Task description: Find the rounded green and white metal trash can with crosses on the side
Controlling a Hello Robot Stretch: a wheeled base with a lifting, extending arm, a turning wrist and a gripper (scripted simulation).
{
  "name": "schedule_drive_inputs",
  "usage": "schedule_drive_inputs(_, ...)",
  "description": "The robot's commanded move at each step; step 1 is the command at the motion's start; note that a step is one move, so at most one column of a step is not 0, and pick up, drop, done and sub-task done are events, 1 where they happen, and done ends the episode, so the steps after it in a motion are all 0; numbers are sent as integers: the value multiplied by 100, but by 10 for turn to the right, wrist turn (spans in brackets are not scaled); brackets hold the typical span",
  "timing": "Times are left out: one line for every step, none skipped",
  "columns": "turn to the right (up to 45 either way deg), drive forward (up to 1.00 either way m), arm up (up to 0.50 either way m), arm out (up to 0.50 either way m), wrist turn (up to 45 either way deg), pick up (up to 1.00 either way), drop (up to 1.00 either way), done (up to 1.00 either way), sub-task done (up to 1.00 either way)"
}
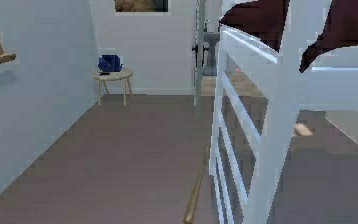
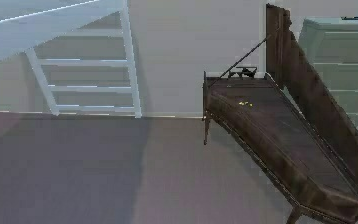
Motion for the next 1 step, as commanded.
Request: schedule_drive_inputs(120,0,0,0,0,0,0,0,0)
